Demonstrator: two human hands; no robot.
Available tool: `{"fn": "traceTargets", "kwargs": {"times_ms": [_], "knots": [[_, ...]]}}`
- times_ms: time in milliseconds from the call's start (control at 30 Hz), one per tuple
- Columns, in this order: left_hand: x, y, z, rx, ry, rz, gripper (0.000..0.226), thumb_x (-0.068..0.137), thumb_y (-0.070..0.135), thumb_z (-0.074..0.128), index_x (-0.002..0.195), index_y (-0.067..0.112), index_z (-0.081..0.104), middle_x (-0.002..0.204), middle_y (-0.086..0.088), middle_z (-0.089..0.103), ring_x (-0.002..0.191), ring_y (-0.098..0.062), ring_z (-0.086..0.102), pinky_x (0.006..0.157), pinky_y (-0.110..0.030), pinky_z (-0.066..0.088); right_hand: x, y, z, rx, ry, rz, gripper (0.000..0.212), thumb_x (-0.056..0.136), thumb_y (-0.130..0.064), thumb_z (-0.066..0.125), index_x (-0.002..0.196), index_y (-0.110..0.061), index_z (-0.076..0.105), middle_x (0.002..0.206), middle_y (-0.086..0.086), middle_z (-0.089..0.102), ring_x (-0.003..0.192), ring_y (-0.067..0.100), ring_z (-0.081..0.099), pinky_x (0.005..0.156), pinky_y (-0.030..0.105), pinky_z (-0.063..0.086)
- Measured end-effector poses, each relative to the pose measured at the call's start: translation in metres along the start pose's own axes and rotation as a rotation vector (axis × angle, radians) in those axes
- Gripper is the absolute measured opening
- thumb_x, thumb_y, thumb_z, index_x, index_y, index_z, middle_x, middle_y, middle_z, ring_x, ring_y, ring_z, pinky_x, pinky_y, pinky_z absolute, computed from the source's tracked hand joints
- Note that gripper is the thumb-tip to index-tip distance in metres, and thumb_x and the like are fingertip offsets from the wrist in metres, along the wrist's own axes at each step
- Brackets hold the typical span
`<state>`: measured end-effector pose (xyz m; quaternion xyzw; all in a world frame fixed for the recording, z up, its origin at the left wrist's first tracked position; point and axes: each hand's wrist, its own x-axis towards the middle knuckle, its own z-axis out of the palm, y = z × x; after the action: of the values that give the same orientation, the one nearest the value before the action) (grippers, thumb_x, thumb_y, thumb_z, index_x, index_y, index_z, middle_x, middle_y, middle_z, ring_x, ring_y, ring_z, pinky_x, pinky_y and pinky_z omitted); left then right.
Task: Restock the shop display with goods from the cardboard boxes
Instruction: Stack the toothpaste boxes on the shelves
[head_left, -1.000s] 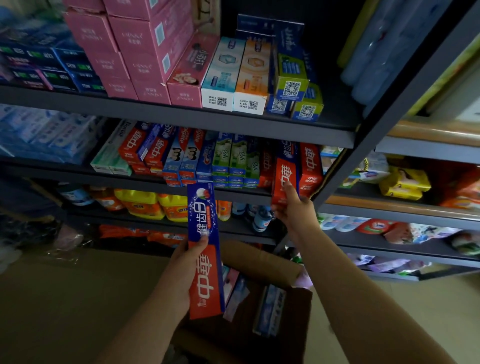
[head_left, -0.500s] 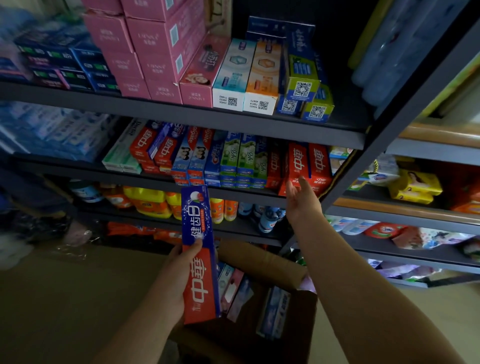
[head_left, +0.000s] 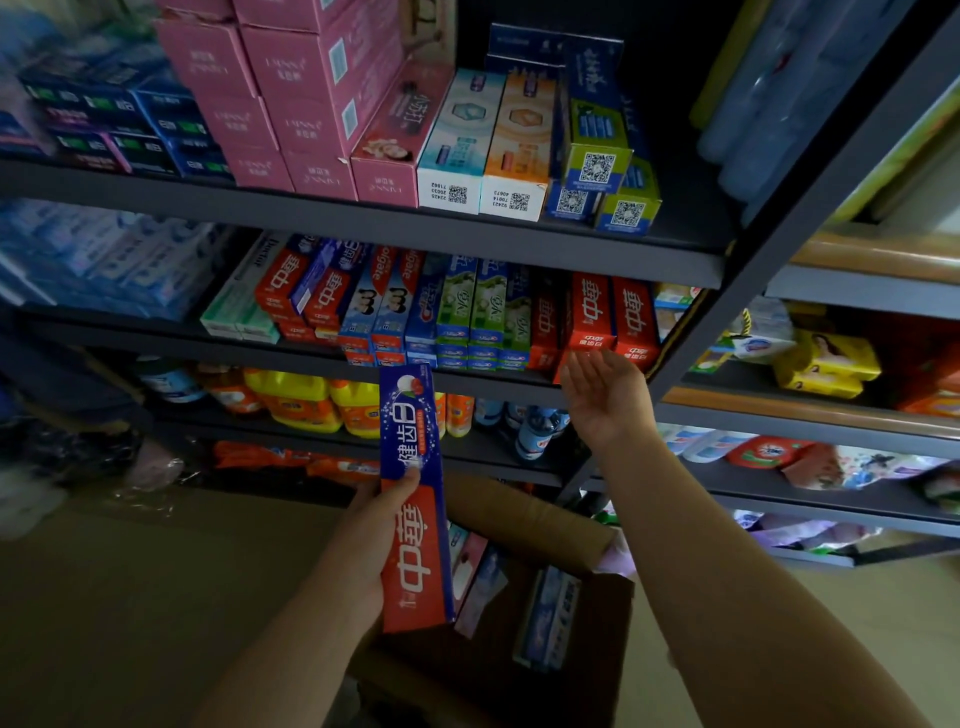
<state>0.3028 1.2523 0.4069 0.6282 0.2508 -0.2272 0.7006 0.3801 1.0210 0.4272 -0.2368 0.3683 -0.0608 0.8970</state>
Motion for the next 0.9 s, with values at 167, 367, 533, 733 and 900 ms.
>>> {"fn": "traceTargets", "kwargs": {"times_ms": [167, 367, 533, 733, 900], "knots": [[-0.011, 0.000, 0.004, -0.094, -0.026, -0.079, 0.051, 0.081, 0.041, 0.067, 0.123, 0.018, 0.051, 0.098, -0.013, 0.067, 0.087, -0.031, 0.066, 0.073, -0.041, 0.052, -0.046, 0.028, -0.008, -0.764, -0.108, 0.018, 0.009, 0.097, -0.015, 0.053, 0.098, -0.014, 0.061, 0.089, 0.003, 0.064, 0.077, 0.016, 0.062, 0.070, 0.029, 0.051], [-0.012, 0.013, 0.026, -0.150, -0.033, -0.002, 0.032, 0.086, 0.033, 0.065, 0.114, 0.019, 0.055, 0.090, -0.011, 0.070, 0.078, -0.027, 0.068, 0.068, -0.035, 0.054, -0.119, 0.073, -0.063, -1.283, -0.453, 0.188, 0.071, 0.074, -0.065, 0.067, 0.129, -0.023, 0.049, 0.111, 0.002, 0.070, 0.094, 0.020, 0.071, 0.077, 0.036, 0.058], [-0.014, 0.021, 0.046, -0.101, -0.087, 0.029, 0.019, 0.088, 0.034, 0.062, 0.104, 0.026, 0.058, 0.087, -0.007, 0.071, 0.075, -0.022, 0.069, 0.063, -0.032, 0.054, -0.130, 0.080, -0.076, -1.199, -0.391, 0.172, 0.060, 0.082, -0.047, 0.067, 0.130, -0.026, 0.039, 0.108, 0.004, 0.069, 0.076, 0.021, 0.073, 0.054, 0.028, 0.055], [-0.009, 0.027, 0.041, 0.022, -0.097, 0.065, 0.021, 0.094, 0.034, 0.053, 0.111, 0.027, 0.063, 0.112, 0.003, 0.067, 0.100, -0.014, 0.062, 0.075, -0.031, 0.044, -0.120, 0.052, -0.064, -0.953, -0.238, -0.125, 0.021, 0.087, -0.021, 0.065, 0.105, -0.015, 0.056, 0.073, 0.003, 0.071, 0.053, 0.011, 0.062, 0.047, 0.022, 0.047], [-0.015, 0.022, 0.025, -0.051, -0.078, 0.014, 0.015, 0.097, 0.021, 0.049, 0.104, 0.018, 0.062, 0.103, -0.003, 0.068, 0.088, -0.017, 0.062, 0.074, -0.032, 0.044, -0.086, 0.008, -0.028, -0.897, -0.178, -0.217, 0.023, 0.093, -0.026, 0.060, 0.106, -0.008, 0.058, 0.066, 0.003, 0.067, 0.047, 0.010, 0.056, 0.044, 0.020, 0.046]]}}
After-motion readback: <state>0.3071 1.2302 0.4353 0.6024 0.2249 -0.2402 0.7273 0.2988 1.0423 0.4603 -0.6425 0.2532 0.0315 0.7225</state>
